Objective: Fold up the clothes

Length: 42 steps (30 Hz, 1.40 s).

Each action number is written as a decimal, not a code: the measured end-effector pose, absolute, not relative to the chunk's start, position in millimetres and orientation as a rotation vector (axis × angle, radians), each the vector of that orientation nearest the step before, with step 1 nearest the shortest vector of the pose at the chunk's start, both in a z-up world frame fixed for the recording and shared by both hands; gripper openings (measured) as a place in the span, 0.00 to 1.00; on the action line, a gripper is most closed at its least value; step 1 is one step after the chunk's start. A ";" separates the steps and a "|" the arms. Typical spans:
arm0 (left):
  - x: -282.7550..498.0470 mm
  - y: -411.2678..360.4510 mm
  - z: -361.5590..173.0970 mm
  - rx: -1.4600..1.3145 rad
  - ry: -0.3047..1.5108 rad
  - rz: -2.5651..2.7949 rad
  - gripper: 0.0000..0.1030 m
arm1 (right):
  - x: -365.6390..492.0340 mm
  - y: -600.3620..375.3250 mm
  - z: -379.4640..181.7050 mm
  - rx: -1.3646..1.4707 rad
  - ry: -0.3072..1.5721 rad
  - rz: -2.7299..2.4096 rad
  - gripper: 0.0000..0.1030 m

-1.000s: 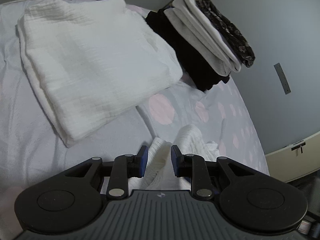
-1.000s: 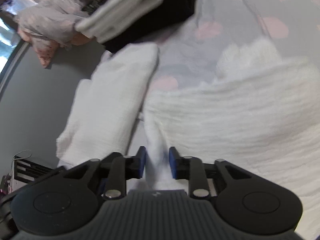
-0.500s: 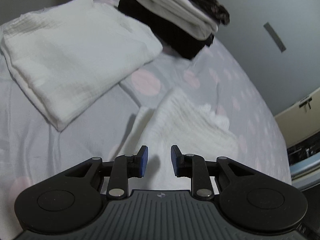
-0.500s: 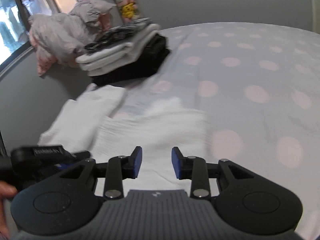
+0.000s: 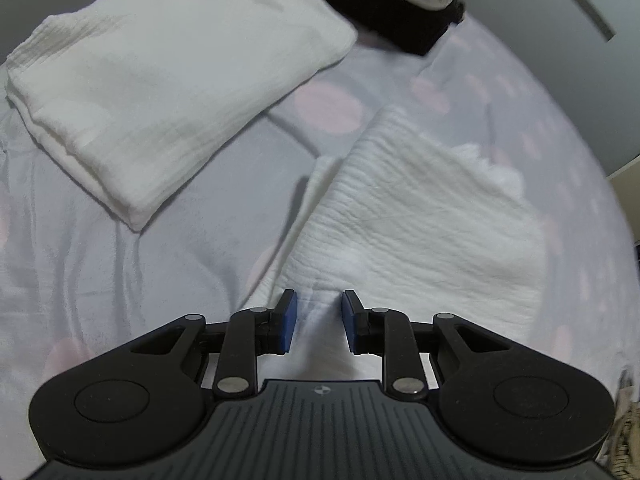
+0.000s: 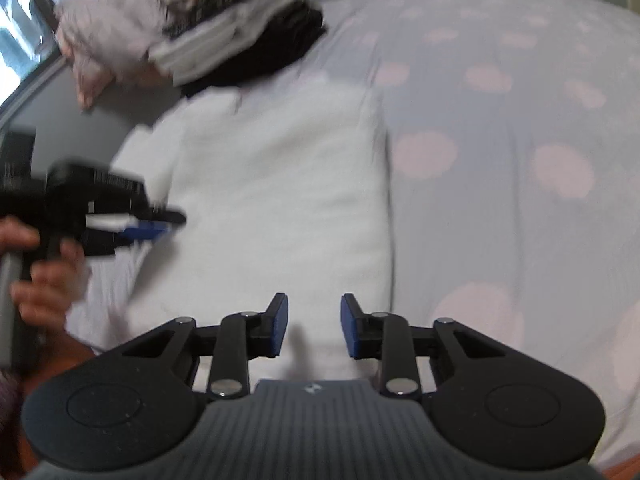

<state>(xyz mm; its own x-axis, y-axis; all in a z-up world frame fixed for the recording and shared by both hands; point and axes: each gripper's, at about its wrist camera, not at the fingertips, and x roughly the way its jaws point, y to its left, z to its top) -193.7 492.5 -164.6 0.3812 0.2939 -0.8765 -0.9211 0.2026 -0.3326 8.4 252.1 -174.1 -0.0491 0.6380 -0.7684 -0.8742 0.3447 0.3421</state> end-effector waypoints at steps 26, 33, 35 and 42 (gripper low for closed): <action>-168.6 526.2 -163.1 -0.788 0.690 1.030 0.44 | 82.3 340.7 -160.5 -0.204 0.811 1.261 0.46; -162.9 546.6 -184.3 -0.829 0.732 0.980 0.55 | 117.2 374.2 -198.3 -0.116 0.954 1.289 0.49; -160.0 547.2 -186.5 -0.819 0.738 0.959 0.55 | 123.2 376.1 -209.9 -0.074 1.003 1.300 0.49; -153.5 550.2 -194.0 -0.854 0.735 0.888 0.41 | 134.0 376.0 -225.5 0.019 1.070 1.345 0.49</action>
